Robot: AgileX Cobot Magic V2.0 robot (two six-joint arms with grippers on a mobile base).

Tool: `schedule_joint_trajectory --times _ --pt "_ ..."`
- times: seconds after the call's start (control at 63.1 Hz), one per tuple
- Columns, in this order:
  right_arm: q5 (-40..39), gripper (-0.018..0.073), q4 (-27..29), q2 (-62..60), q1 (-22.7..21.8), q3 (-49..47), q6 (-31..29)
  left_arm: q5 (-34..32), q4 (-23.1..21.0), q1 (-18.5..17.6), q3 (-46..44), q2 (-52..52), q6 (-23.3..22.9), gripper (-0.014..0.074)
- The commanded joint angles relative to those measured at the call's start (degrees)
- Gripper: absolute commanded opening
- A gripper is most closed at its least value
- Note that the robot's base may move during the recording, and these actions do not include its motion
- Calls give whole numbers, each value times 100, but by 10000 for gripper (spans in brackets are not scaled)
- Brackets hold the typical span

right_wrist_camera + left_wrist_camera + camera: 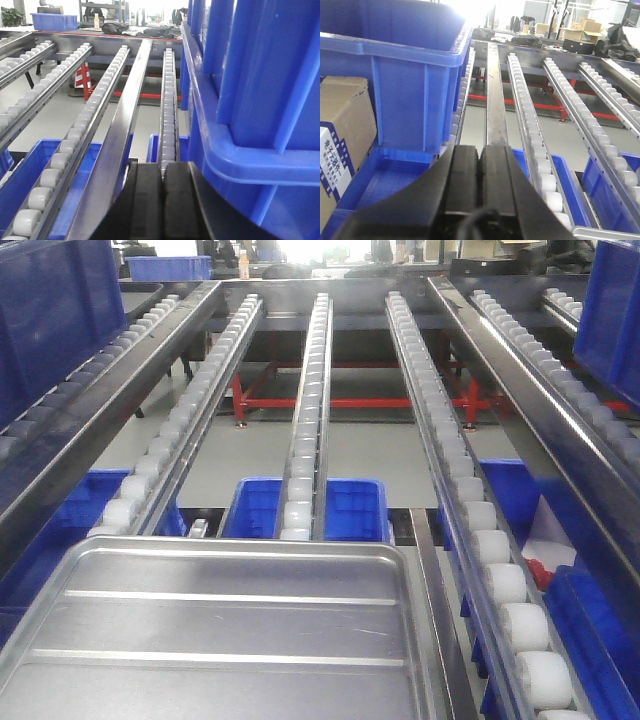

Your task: Grab silver tray and stack on right shelf

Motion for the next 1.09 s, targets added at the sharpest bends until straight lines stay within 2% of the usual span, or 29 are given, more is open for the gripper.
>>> schedule_joint_trajectory --times 0.0,0.777,0.92,0.999,1.078 --pt "-491 54 -2 -122 -23 -108 -28 -489 -37 -13 95 -93 8 -100" --pt "-491 54 -2 -122 -23 -108 -28 -489 -37 -13 95 -93 8 -100" --pt "-714 54 -2 -122 -22 -108 -28 -825 -47 -13 95 -93 -35 -100" --pt "-1037 54 93 -122 -22 -193 113 -1051 -45 -13 -35 -93 -35 -100" --pt "-1006 54 93 -122 -22 -511 165 -728 12 -13 -468 -19 -35 -100"
